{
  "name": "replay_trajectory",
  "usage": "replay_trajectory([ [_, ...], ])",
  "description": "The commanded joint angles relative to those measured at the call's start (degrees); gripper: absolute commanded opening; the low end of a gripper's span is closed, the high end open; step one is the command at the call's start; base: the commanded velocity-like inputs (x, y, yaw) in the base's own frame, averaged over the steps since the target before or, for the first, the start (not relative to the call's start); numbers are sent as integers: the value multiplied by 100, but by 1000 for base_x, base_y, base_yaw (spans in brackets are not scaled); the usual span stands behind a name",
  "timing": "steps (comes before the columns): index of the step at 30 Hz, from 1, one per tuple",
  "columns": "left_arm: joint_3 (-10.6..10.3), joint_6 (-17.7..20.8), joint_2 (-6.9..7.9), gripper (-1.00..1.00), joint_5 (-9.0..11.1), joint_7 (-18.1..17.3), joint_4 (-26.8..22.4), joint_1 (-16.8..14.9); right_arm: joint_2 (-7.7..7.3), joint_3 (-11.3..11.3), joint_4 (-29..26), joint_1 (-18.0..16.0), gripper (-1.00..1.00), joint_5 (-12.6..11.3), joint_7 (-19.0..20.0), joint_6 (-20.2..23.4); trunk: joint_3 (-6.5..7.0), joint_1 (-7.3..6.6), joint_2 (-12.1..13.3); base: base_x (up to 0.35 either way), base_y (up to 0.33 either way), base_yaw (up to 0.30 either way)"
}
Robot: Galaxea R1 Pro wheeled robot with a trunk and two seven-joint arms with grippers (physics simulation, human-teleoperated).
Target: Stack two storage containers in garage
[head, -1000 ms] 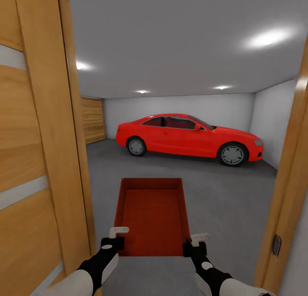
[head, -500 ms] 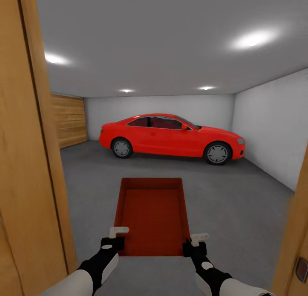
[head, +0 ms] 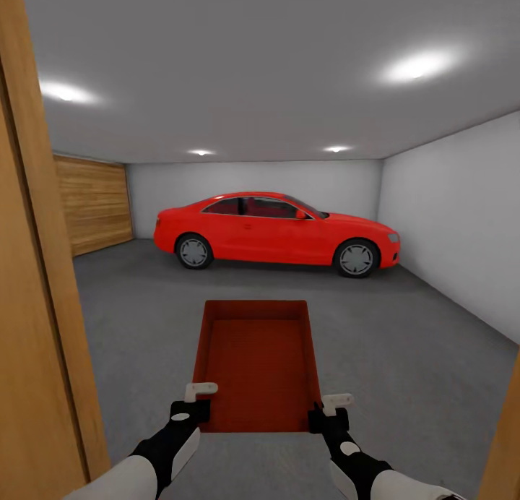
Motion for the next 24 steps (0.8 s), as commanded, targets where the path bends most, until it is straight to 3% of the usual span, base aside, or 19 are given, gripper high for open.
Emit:
replay_trajectory([
  [1,404,22,73,-100,-23,60,-34,-11,-2,-60,62,-1,-100,1,1,-4,-8,1,-7,4,2,-2],
  [5,408,24,73,-100,-23,61,-28,-11,5,-60,62,-1,-100,-6,1,0,-8,1,-7,50,0,0],
  [16,404,22,76,-100,-23,61,-25,-11,5,-60,62,-1,-100,0,0,-4,-8,1,-7,241,0,-7],
  [24,404,22,73,-100,-23,61,-25,-11,6,-60,62,-1,-100,1,-1,-4,-8,1,-7,15,0,-198],
])
